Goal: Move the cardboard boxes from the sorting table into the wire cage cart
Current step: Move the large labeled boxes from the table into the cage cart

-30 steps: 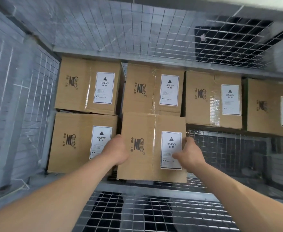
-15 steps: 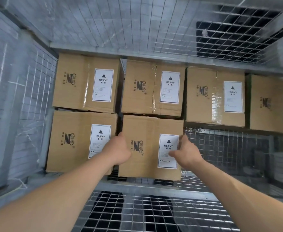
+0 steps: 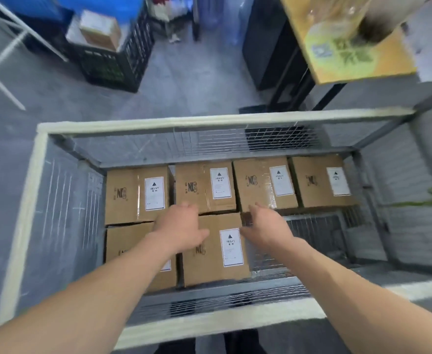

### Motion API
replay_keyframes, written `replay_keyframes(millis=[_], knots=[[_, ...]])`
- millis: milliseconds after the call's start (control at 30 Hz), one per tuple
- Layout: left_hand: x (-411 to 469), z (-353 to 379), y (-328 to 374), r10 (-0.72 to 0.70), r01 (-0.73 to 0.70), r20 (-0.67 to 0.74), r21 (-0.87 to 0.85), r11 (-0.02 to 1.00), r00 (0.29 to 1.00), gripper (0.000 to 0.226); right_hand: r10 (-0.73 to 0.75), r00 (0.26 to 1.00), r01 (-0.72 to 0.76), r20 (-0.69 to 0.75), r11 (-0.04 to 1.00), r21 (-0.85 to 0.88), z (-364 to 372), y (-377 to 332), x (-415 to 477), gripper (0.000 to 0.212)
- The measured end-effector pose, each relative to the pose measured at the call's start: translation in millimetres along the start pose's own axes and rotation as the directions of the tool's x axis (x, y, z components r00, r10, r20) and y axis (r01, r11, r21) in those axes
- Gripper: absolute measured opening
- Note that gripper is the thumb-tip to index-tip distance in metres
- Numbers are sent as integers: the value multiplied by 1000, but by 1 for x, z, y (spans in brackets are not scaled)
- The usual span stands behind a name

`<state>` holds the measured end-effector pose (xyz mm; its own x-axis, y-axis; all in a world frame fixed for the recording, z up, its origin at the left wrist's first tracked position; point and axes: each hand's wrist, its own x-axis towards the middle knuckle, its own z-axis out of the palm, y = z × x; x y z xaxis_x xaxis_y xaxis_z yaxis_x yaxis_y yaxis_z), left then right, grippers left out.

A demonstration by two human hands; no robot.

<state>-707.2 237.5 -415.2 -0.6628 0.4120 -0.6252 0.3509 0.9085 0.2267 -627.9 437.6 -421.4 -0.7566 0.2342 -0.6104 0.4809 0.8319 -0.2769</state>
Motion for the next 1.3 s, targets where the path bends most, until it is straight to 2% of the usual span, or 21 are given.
replay_keyframes(millis=[67,167,267,367,500,700,1067,1300], knots=[[-18,-36,14,65,-62,-79,43,997,995,62,1,996,-2,-87,1000,-9,-31,-9,-26,23],[-48,-87,40,179,-164,-188,96,982,966,70,24,980,-22,-196,1000,11,-75,-17,-69,38],[-79,-129,71,307,-275,-254,152,949,917,67,69,951,-60,-302,998,36,-111,-18,-115,43],[-110,-159,107,415,-367,-281,211,906,865,65,118,916,-111,-384,993,42,-143,-11,-162,65],[-147,-180,158,547,-479,-317,270,835,775,69,182,842,-174,-508,983,64,-179,9,-224,58],[-206,-182,234,688,-582,-345,368,725,639,73,280,726,-286,-628,954,95,-201,55,-322,57],[-334,-134,332,833,-690,-347,468,552,431,76,439,569,-413,-695,884,220,-173,124,-490,65],[-397,-116,368,877,-734,-330,486,474,348,81,498,473,-459,-727,843,279,-157,136,-567,68]])
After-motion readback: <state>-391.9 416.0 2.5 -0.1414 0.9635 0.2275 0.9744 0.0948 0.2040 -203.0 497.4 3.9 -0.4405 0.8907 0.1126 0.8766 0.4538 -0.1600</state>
